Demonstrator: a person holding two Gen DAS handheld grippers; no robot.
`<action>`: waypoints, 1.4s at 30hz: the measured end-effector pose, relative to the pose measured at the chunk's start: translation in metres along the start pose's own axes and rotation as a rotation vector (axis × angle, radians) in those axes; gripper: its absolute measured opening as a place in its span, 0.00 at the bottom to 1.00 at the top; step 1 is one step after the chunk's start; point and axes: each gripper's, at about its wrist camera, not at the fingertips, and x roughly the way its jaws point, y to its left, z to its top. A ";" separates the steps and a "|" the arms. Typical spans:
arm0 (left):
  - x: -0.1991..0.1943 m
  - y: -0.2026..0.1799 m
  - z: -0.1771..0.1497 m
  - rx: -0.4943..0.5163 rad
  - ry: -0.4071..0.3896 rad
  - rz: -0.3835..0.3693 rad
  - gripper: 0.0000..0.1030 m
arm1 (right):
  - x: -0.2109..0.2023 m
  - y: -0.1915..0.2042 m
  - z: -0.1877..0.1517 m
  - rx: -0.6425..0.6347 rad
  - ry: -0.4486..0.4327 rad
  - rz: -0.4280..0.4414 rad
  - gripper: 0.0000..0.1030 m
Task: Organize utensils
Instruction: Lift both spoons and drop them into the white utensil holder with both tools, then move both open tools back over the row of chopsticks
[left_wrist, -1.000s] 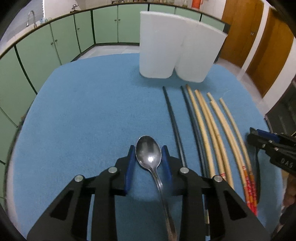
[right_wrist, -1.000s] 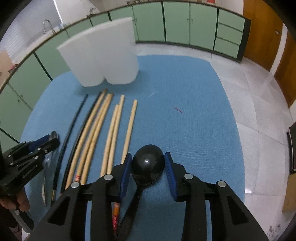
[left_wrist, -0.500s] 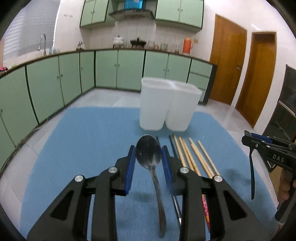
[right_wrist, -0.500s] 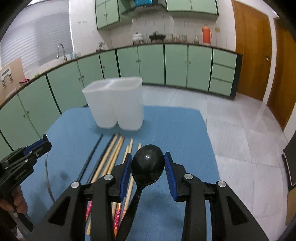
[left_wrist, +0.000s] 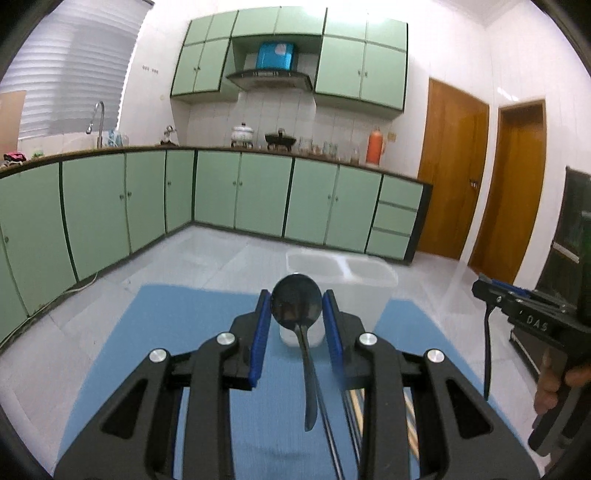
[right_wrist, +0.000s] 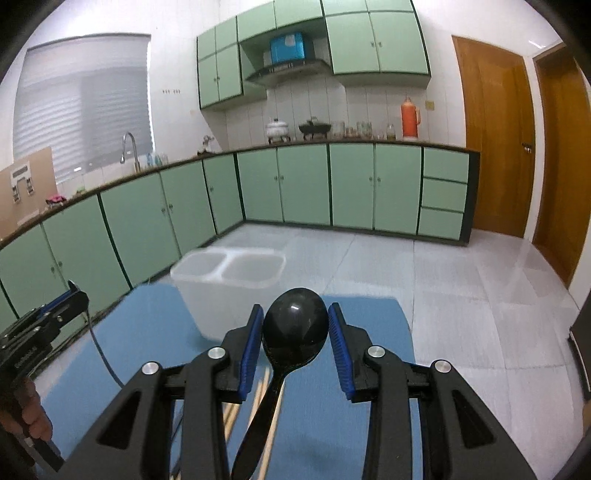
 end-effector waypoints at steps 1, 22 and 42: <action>0.001 0.001 0.005 -0.004 -0.015 -0.002 0.26 | 0.001 0.000 0.004 0.001 -0.013 0.002 0.34; 0.102 -0.032 0.110 -0.003 -0.163 -0.057 0.26 | 0.124 0.028 0.105 -0.020 -0.196 -0.025 0.34; 0.175 -0.006 0.050 0.001 0.034 -0.035 0.34 | 0.176 0.024 0.057 0.003 -0.069 0.031 0.36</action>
